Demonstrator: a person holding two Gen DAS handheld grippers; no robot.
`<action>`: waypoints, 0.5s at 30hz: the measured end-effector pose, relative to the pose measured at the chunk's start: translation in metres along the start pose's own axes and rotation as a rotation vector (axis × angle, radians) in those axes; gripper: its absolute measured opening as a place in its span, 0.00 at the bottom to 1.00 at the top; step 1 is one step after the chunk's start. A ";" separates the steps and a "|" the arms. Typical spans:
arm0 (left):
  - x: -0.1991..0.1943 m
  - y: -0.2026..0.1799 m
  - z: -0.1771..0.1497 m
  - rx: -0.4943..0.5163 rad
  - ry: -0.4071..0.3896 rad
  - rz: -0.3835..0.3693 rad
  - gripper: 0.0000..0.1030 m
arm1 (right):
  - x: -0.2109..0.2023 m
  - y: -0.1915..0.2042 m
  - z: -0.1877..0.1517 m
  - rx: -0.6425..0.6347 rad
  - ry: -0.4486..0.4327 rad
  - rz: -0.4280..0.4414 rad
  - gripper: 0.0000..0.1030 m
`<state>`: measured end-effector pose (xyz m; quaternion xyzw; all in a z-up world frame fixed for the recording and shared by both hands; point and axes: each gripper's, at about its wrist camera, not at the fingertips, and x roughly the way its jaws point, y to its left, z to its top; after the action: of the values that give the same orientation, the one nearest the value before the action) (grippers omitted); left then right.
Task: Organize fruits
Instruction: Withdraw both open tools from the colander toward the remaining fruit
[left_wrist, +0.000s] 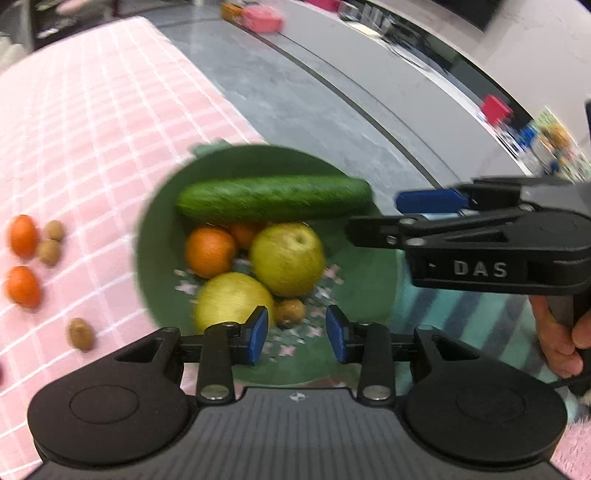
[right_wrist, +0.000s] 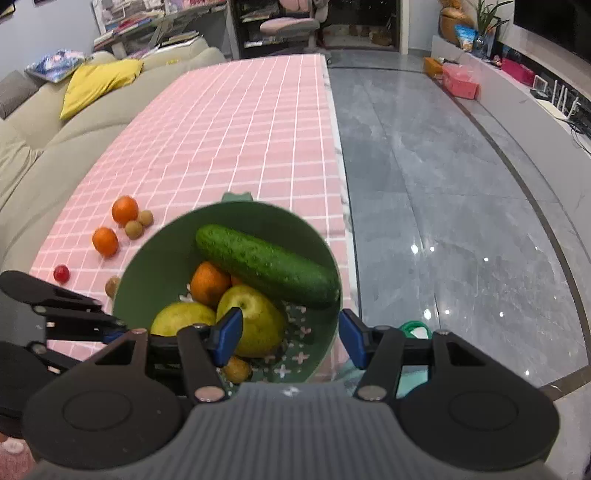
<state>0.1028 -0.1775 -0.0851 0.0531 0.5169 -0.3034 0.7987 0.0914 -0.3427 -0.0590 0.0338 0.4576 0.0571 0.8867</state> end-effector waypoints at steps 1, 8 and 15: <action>-0.006 0.003 0.000 -0.018 -0.019 0.023 0.42 | -0.002 0.001 0.001 0.005 -0.010 0.006 0.54; -0.064 0.026 -0.001 -0.177 -0.193 0.212 0.42 | -0.024 0.022 0.011 0.014 -0.108 0.025 0.61; -0.122 0.047 -0.017 -0.291 -0.359 0.366 0.54 | -0.041 0.054 0.021 -0.010 -0.222 0.087 0.61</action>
<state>0.0807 -0.0801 0.0006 -0.0240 0.3869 -0.0815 0.9182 0.0810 -0.2945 -0.0080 0.0555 0.3543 0.0938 0.9288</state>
